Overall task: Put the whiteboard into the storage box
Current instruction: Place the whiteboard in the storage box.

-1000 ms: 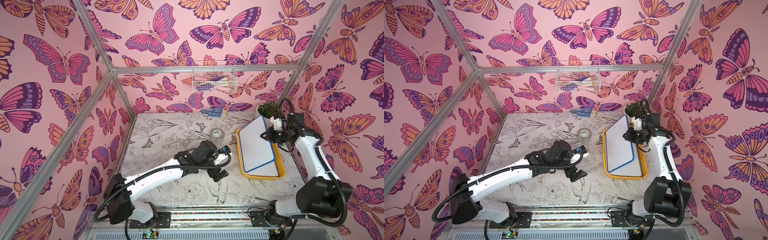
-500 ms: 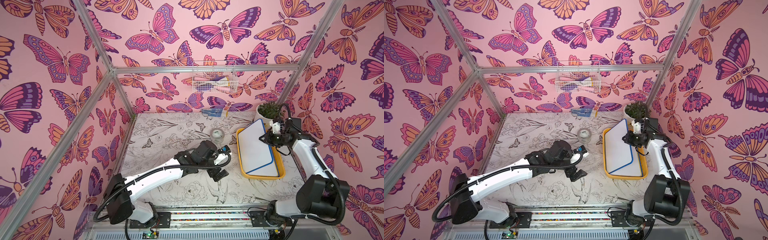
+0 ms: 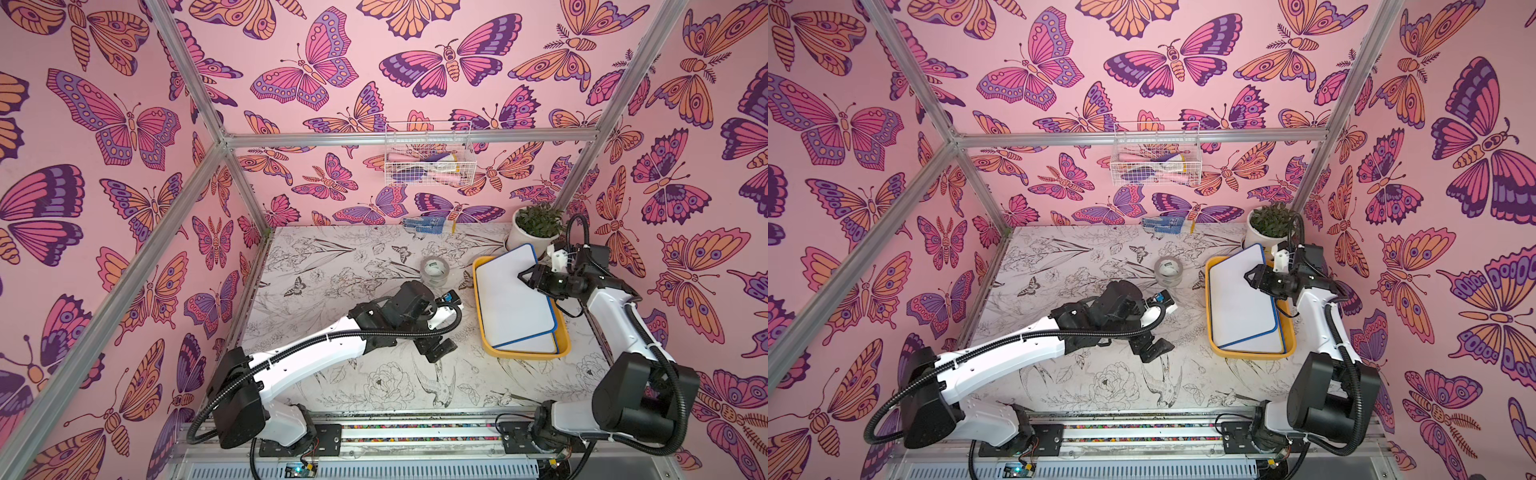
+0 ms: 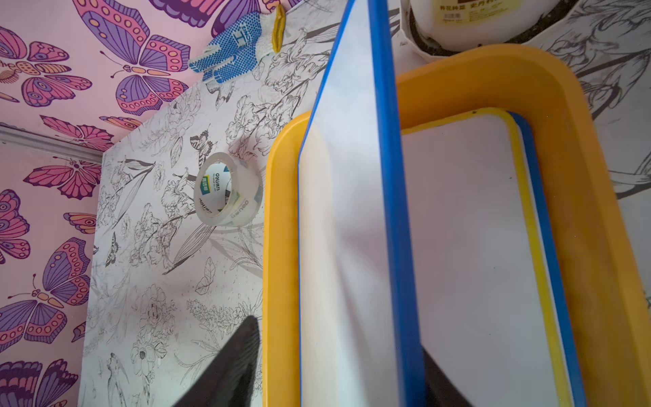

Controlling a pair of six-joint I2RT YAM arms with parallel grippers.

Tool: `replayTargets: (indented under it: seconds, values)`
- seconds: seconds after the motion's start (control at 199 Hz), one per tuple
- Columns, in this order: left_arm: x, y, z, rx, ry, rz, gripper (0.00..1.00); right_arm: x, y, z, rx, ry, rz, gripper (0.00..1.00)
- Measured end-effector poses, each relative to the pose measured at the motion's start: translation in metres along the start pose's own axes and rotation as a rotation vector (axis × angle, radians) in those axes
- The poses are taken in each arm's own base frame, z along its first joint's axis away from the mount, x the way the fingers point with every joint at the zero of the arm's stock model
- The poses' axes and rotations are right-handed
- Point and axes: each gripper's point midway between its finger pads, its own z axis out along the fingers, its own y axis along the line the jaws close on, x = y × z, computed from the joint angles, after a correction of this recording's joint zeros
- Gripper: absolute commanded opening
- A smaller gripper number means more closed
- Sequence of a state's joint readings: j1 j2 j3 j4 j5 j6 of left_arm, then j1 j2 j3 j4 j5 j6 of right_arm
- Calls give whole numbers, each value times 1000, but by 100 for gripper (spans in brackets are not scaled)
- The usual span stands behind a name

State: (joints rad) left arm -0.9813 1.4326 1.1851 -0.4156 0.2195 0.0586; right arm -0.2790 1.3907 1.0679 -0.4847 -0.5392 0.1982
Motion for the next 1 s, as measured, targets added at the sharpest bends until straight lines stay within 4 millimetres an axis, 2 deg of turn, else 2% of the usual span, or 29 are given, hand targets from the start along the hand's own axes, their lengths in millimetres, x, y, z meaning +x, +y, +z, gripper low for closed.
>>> replayTargets:
  seconds: [0.261,0.481,0.998]
  values:
    - [-1,1,0,-4,-4,-7,99,2,-11,3,43,-18,-3,77]
    - [-2,2,1,-14,-11,-10,99,3,-23,5,94,-60,-5,81]
    - [2,11,2,-63,-11,-12,99,13,-76,22,307,-86,18,87]
